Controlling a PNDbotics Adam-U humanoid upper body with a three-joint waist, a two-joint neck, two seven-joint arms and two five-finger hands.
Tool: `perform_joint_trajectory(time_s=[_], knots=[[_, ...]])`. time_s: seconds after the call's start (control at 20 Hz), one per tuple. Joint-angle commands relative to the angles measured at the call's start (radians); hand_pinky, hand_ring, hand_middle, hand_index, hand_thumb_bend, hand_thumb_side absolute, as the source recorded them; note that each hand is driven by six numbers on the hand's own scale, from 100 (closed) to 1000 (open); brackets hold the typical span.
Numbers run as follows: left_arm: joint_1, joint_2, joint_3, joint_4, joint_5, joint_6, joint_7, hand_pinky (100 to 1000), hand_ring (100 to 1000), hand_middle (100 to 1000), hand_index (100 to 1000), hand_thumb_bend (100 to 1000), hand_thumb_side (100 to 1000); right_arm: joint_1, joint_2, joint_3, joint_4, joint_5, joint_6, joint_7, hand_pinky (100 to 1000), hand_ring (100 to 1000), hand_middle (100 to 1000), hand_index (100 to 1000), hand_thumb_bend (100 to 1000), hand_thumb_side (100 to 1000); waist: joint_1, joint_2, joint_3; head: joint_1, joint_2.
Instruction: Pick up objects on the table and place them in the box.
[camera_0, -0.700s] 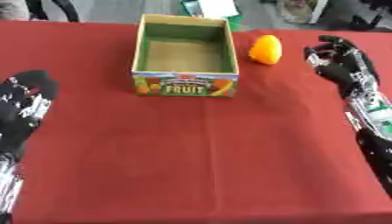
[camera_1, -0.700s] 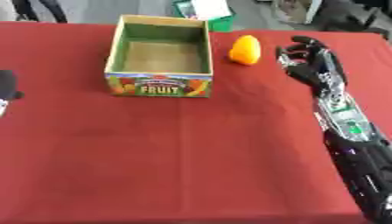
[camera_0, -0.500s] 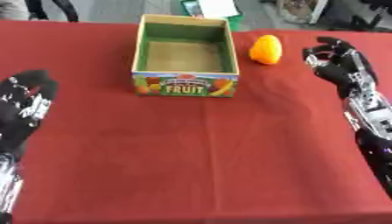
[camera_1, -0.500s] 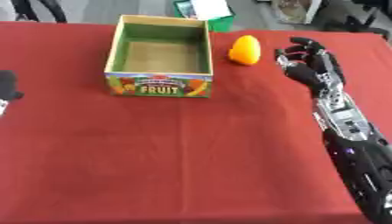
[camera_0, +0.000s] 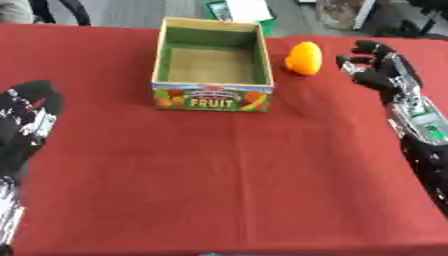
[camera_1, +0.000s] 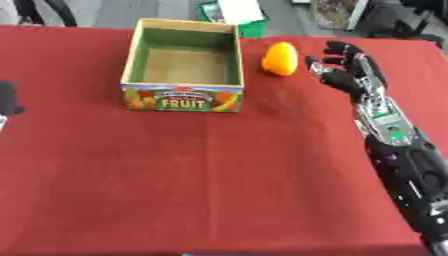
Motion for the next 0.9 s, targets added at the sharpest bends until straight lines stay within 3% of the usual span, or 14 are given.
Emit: perform_joint_trajectory(time_s=[0.05, 0.45, 0.9], knots=[[-0.011, 0.020, 0.000, -0.011, 0.005, 0.000, -0.004, 725, 823, 710, 649, 547, 398, -0.064, -0.041, 0.001, 0.079, 0.087, -0.012, 0.017, 810, 886, 828, 846, 428, 164, 0.003, -0.018, 0.004, -0.007, -0.001], [-0.022, 0.022, -0.009, -0.017, 0.006, 0.005, -0.014, 725, 823, 710, 649, 548, 399, -0.183, -0.004, -0.008, 0.248, 0.266, -0.044, 0.034, 816, 891, 834, 857, 444, 150, 0.005, -0.008, 0.036, -0.018, -0.008], [-0.033, 0.025, -0.016, -0.024, 0.005, 0.011, -0.021, 725, 823, 709, 649, 549, 399, -0.233, 0.037, -0.028, 0.369, 0.314, -0.067, -0.011, 812, 892, 835, 855, 455, 132, 0.004, 0.000, 0.070, -0.032, -0.009]])
